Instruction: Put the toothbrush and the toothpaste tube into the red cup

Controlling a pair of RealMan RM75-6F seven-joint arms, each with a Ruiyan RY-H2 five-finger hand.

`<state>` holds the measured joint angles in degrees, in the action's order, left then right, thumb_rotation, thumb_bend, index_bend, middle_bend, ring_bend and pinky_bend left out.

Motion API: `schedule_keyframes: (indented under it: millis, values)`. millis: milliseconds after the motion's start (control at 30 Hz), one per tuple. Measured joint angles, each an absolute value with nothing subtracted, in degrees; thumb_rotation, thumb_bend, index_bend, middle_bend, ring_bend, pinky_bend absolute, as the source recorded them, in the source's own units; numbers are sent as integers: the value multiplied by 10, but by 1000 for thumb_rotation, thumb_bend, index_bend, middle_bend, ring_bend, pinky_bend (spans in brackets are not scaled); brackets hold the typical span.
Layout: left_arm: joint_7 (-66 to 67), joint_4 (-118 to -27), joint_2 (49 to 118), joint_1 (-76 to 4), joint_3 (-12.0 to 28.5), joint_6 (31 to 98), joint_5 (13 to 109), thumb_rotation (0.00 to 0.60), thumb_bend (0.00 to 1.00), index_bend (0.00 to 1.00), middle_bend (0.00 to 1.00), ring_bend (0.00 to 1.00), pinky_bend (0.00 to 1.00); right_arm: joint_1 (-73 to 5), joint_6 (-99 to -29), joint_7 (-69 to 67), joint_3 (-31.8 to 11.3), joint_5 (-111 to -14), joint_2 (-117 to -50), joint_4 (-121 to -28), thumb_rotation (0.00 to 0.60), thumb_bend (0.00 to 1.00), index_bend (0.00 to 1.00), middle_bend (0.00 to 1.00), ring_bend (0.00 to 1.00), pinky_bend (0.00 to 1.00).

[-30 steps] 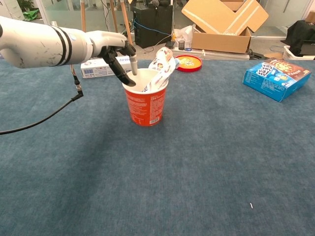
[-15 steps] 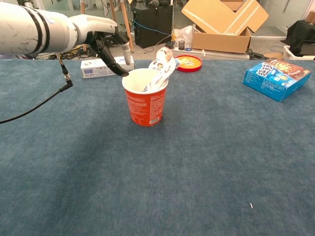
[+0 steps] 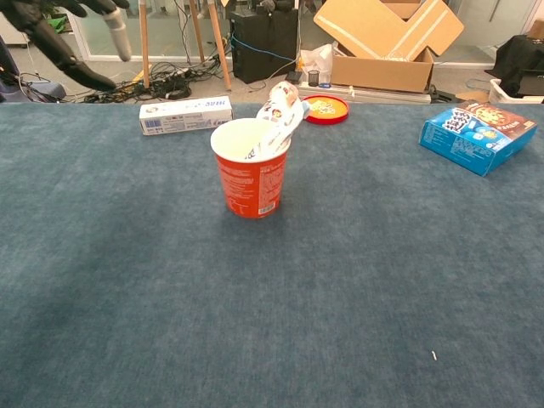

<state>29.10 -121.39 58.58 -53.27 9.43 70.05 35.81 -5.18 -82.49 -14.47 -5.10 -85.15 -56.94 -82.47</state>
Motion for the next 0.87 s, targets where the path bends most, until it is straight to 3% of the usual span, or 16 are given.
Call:
schedule_keyframes:
  millis: [267,500,700,867]
  values:
    - [309,-1241,540,-424,8,782,534,600,183,342,1,0,0,-55,-824,-92,-50,-850,-565,-865,600,0,0,0,0,297]
    - [289,-1208,533,-292,-67,883,703,600,184,339,0,0,0,-60,-820,-50,-50,-850,-564,-895,600,0,0,0,0,297]
    - [248,-1132,557,-191,-102,958,791,600,183,339,0,0,0,-64,-817,-20,-48,-853,-566,-920,600,0,0,0,0,297]
    - [210,-1089,581,-146,-104,974,807,600,184,339,0,0,0,-67,-815,-15,-47,-855,-564,-933,600,0,0,0,0,297]
